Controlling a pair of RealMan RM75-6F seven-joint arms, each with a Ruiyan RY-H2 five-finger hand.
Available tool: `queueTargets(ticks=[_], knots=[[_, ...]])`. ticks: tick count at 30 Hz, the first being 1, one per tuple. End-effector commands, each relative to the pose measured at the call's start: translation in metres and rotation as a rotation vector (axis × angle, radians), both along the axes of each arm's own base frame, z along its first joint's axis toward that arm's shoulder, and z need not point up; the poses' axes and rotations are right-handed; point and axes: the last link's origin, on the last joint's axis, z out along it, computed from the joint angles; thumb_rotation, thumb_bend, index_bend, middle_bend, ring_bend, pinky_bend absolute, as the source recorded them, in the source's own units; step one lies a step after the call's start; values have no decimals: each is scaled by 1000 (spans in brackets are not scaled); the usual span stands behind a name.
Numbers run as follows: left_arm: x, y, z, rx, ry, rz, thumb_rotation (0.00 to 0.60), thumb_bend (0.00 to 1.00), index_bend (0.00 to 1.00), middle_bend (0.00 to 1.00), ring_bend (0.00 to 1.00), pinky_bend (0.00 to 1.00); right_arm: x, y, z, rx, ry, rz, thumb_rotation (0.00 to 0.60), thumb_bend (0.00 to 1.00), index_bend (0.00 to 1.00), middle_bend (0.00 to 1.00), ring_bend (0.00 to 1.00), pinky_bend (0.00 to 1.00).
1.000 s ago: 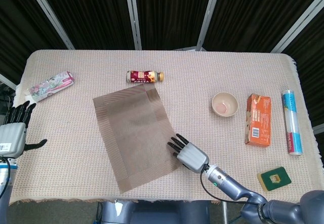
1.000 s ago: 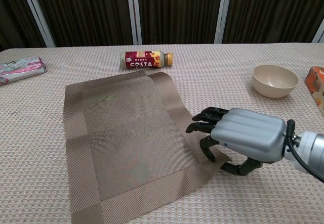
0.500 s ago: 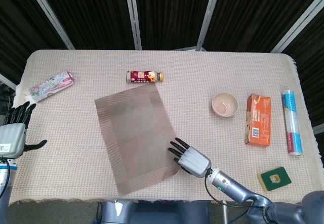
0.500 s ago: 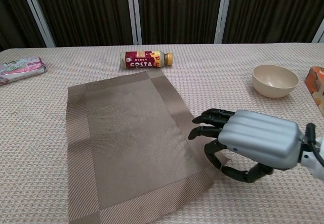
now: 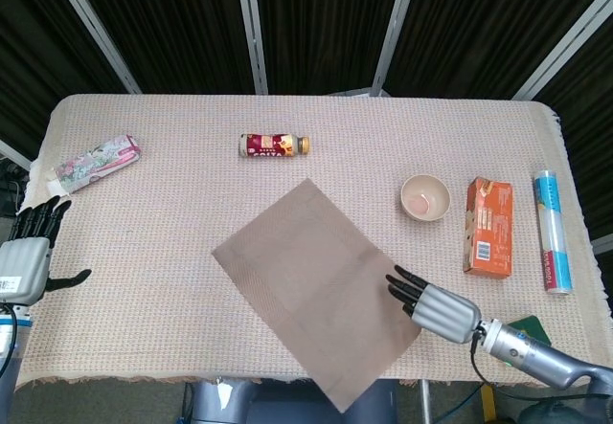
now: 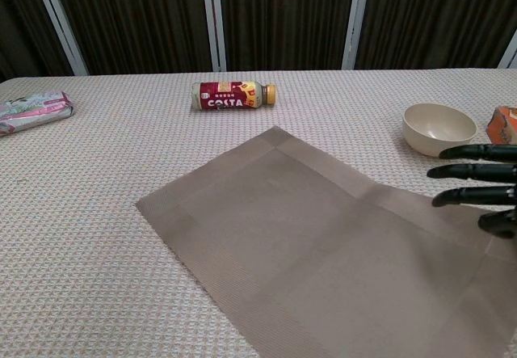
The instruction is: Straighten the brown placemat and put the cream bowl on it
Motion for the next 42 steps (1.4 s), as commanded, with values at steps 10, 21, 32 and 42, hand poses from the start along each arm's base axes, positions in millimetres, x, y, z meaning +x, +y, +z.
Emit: queueTargets(ticks=[10, 21, 32, 42], knots=[[-7, 0, 1, 5, 12, 26, 600, 0, 0, 0, 0, 0, 13, -75, 20, -156, 184, 305, 600, 426, 656, 164, 0, 70], [-9, 1, 0, 0, 20, 27, 600, 0, 0, 0, 0, 0, 16, -83, 20, -245, 105, 267, 600, 21, 28, 10, 0, 0], [-3, 13, -27, -101, 74, -94, 600, 1, 2, 0, 0, 0, 4, -20, 59, -392, -513, -383, 600, 0, 0, 0, 0, 0], [16, 52, -87, -261, 156, -371, 600, 42, 190, 0, 0, 0, 3, 27, 68, -397, -736, -747, 600, 0, 0, 0, 0, 0]])
